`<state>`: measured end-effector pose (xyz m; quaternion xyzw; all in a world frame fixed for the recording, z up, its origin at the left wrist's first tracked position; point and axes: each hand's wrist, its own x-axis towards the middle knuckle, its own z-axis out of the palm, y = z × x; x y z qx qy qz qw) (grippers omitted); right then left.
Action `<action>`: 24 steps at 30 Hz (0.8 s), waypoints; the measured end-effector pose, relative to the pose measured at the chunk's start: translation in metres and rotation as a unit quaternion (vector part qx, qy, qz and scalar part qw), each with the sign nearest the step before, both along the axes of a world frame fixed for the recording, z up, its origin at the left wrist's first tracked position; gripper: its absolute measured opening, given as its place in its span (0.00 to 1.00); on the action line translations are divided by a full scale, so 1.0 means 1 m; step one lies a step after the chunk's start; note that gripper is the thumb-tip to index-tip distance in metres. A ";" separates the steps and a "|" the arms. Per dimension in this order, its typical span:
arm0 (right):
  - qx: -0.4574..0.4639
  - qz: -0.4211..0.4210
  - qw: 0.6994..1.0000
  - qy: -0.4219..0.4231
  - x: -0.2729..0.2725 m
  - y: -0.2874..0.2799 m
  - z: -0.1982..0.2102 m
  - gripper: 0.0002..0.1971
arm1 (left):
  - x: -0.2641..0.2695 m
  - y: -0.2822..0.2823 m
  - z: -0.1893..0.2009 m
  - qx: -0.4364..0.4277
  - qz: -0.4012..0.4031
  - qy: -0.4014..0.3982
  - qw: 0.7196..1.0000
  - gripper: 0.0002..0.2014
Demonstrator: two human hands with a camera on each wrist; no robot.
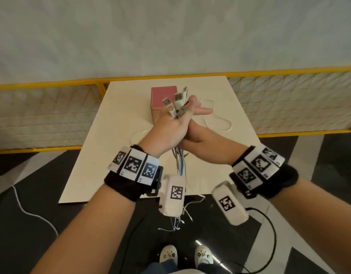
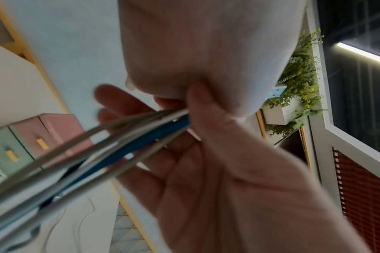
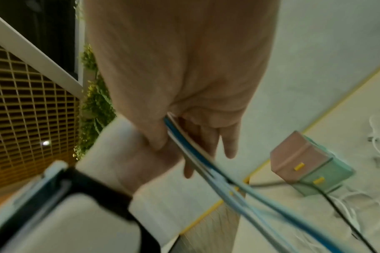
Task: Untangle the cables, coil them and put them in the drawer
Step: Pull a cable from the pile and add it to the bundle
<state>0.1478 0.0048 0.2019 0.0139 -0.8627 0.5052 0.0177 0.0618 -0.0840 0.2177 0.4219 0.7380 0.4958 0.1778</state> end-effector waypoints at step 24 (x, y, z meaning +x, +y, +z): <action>0.157 -0.076 0.961 -0.214 -0.019 0.038 -0.166 0.08 | -0.039 -0.031 0.057 0.106 0.021 0.000 0.994 0.26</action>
